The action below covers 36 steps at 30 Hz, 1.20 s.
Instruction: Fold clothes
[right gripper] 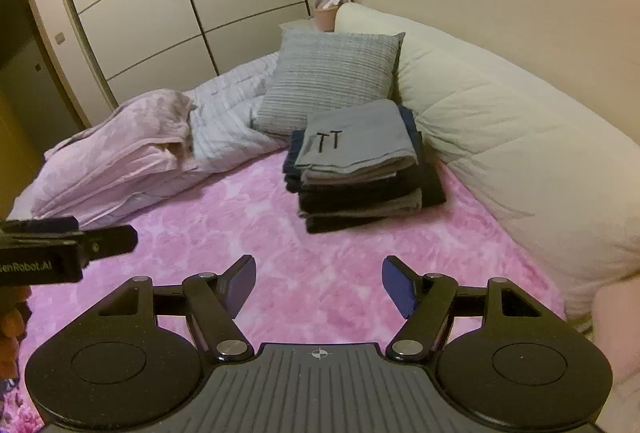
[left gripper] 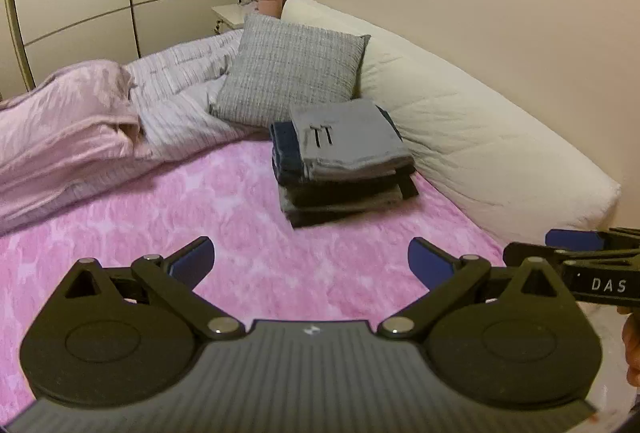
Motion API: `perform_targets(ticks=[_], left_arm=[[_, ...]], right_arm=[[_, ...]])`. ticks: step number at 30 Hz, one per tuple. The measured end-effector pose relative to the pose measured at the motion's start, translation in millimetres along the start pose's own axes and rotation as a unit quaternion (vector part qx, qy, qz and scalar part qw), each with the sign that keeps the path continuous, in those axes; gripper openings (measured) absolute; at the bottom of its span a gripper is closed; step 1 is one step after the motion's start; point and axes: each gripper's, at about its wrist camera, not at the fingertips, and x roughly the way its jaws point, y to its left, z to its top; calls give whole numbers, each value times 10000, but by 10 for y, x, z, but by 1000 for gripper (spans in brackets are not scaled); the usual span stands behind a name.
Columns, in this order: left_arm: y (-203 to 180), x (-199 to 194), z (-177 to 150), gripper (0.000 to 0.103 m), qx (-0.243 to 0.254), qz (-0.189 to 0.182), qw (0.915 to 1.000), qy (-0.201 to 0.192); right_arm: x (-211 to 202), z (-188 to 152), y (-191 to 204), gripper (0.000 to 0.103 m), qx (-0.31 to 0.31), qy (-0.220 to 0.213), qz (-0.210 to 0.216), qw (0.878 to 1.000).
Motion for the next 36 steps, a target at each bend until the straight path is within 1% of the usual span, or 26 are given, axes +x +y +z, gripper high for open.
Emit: perform_targets(ticks=[2,6,12,17,29,36], left_arm=[[24,-148,-132,101,31,-51,10000,42],[30,-406,-339,101,23,-181,9998,127],[-49,-616,-477,101,72,-285,9995,154],[-197,-629,-514,101,36,-277,9994,184],[-645,-436,-406,101,-177,-121,9996,194],[-784,-354,-370,101,-243,-12,9995,189]], right_arm=[[-140,-131,103,67,21,-26,21,10000],[-370,-353,252,67,35,54,65,10000],[-597,-469,294,67,33,46,93,9999],[-661,-460,164,67,3,21,124,9999],[-614,-286,-302,67,-198,141,298,9993],[-558,-195,-501,67,-285,170,445,9985]])
